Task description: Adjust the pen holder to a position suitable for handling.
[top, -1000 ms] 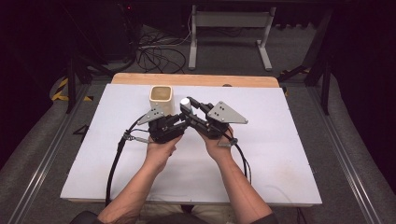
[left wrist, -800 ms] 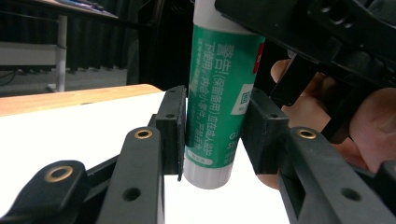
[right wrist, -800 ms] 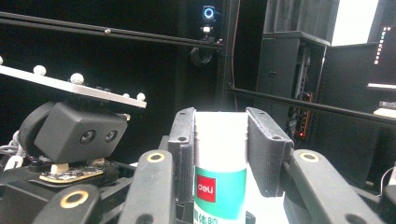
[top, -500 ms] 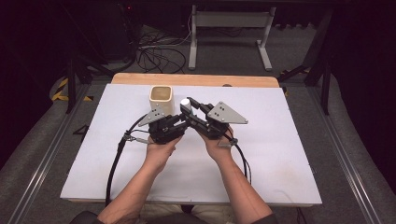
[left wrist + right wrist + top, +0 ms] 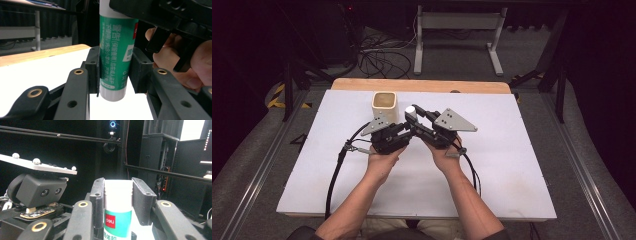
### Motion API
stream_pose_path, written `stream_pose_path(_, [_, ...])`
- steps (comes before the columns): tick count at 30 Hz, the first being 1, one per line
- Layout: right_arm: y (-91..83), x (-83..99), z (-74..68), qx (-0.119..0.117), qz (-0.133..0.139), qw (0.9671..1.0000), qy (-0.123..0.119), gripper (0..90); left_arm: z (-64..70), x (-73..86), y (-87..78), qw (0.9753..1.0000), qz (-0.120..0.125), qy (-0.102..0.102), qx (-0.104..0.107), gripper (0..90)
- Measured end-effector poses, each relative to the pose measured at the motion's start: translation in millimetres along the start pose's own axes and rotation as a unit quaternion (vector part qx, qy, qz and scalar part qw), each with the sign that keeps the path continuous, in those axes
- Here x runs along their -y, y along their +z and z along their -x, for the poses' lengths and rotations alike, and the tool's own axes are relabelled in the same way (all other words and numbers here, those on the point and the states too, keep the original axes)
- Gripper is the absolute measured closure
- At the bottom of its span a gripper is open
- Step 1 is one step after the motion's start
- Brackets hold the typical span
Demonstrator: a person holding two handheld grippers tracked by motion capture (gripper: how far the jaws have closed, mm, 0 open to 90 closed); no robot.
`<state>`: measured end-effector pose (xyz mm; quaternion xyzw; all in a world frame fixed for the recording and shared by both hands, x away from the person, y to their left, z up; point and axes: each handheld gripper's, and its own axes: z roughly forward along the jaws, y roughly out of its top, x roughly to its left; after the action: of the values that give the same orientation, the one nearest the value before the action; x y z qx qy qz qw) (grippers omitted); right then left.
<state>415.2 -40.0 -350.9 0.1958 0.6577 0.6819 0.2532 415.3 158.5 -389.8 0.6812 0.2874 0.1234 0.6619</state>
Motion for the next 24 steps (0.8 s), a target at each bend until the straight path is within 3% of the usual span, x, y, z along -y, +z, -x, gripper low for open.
stream_pose_path(14, [-2.3, -2.0, 6.2, -0.009, 0.000, 0.9998, 0.020, 60.0, -5.0, -0.4, -2.4, 0.9998, -0.008, 0.009, -0.016, 65.7])
stream_pose_path(24, [-5.1, -1.9, 12.2, -0.009, -0.008, 0.9994, 0.033, 53.0, -9.6, 0.9, -6.3, 0.9969, -0.032, 0.053, -0.049, 65.7])
